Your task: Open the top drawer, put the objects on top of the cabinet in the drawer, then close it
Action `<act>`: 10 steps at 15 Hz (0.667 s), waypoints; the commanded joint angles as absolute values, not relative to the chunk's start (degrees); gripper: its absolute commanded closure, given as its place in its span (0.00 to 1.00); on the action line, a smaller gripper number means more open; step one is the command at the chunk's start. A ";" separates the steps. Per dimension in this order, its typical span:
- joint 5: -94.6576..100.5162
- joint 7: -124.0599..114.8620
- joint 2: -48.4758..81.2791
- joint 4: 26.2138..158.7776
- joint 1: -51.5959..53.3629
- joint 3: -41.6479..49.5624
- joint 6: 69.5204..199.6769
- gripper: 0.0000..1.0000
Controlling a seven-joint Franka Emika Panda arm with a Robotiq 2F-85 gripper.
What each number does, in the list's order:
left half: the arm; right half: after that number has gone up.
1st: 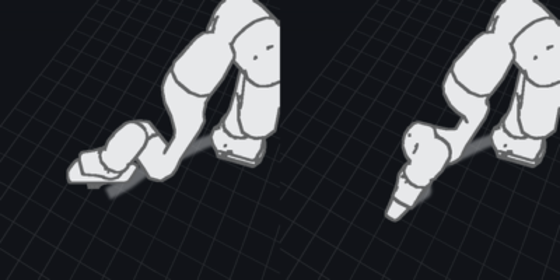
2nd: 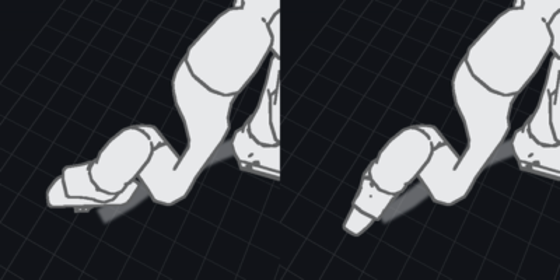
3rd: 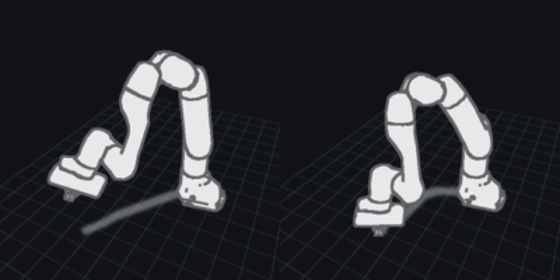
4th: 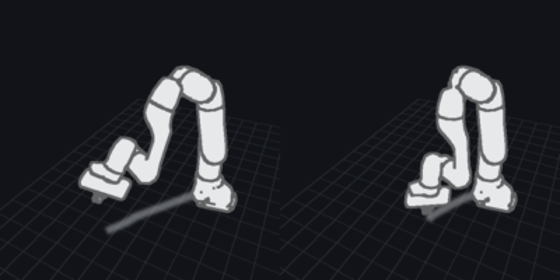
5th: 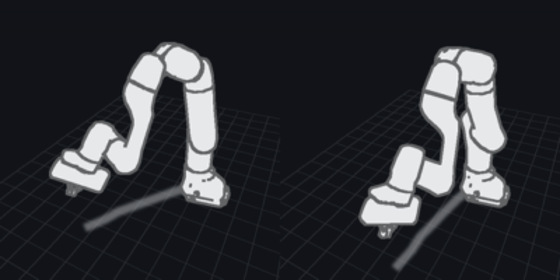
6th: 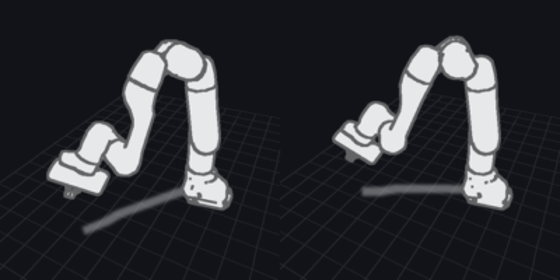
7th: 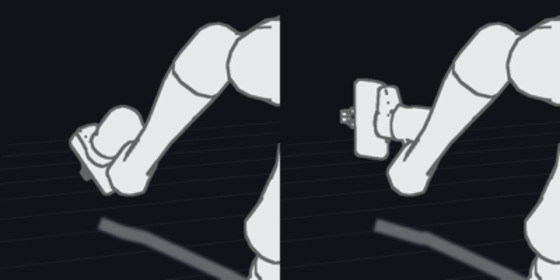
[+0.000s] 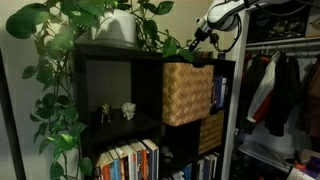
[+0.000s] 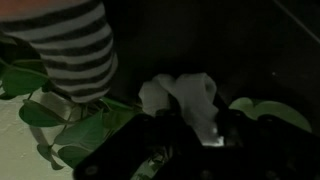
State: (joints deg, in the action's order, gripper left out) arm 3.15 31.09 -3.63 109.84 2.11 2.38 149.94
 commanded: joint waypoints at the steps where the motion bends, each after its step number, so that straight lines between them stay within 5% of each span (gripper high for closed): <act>1: 6.23 29.38 -6.91 112.02 1.81 1.27 148.84 0.92; 10: 14.80 23.63 -16.15 117.25 2.04 -0.93 139.36 0.91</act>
State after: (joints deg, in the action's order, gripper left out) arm 12.46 25.90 -10.67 113.11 2.16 -0.02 142.64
